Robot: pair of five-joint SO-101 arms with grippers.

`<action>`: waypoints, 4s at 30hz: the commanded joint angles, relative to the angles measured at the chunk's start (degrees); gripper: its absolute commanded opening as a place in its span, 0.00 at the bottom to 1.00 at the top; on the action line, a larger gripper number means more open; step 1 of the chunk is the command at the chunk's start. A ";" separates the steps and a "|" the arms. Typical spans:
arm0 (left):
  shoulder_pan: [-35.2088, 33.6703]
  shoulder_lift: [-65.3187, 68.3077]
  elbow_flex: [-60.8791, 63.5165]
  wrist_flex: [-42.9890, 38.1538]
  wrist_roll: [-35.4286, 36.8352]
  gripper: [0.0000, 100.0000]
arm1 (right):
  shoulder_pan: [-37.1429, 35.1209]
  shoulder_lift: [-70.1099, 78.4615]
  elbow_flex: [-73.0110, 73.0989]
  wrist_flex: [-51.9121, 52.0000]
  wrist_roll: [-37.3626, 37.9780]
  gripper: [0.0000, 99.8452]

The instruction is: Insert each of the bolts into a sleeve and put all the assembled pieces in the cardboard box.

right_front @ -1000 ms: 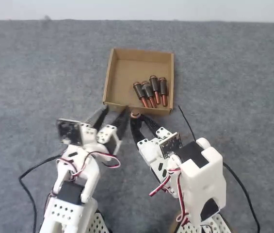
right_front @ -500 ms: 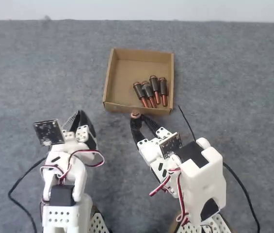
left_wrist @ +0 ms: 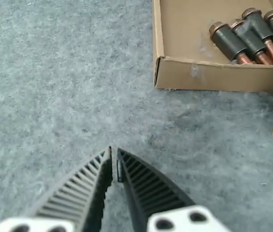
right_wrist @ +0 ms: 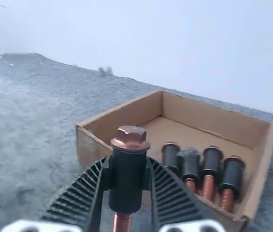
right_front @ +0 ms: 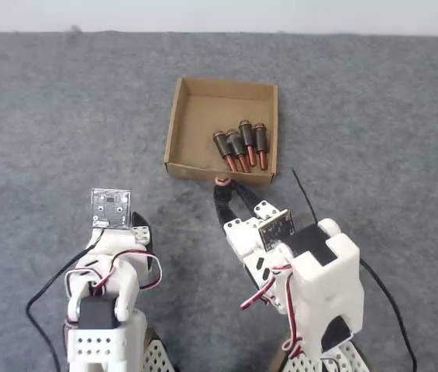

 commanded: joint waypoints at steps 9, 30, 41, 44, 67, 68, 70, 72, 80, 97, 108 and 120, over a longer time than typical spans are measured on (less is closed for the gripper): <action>-0.44 -0.79 -1.10 0.26 -0.53 0.01 | 2.95 -14.90 12.04 -0.04 7.38 0.01; -0.53 -0.79 -1.10 0.62 -0.53 0.01 | 8.57 -68.18 3.43 78.64 0.79 0.01; -0.53 -0.79 -1.10 0.62 -0.53 0.01 | 8.75 -72.75 -20.04 124.35 0.79 0.01; -0.53 -0.79 -1.10 0.62 -0.53 0.01 | 8.75 -70.11 -27.43 133.67 0.79 0.01; -0.53 -0.79 -1.10 0.62 -0.53 0.01 | 14.46 -19.30 -84.75 164.97 -3.69 0.01; -0.53 -0.79 -1.10 0.62 -0.53 0.01 | 14.64 -17.45 -87.30 166.20 -3.69 0.01; -0.53 -0.79 -1.10 0.62 -0.53 0.01 | 14.46 -13.85 -91.69 168.48 -3.78 0.01; -0.53 -0.79 -1.10 0.62 -0.53 0.01 | 14.29 -11.03 -94.77 169.45 -3.78 0.01; -0.53 -0.79 -1.10 0.62 -0.53 0.01 | 14.29 -2.42 -103.82 169.27 -4.92 0.01; -0.53 -0.79 -1.10 0.62 -0.53 0.01 | 13.41 8.66 -107.43 153.19 -16.00 0.01; -0.53 -0.79 -1.10 0.62 -0.53 0.01 | 13.41 10.51 -107.43 149.32 -15.91 0.01; -0.53 -0.79 -1.10 0.62 -0.53 0.01 | 13.05 10.07 -107.60 153.19 -15.56 0.21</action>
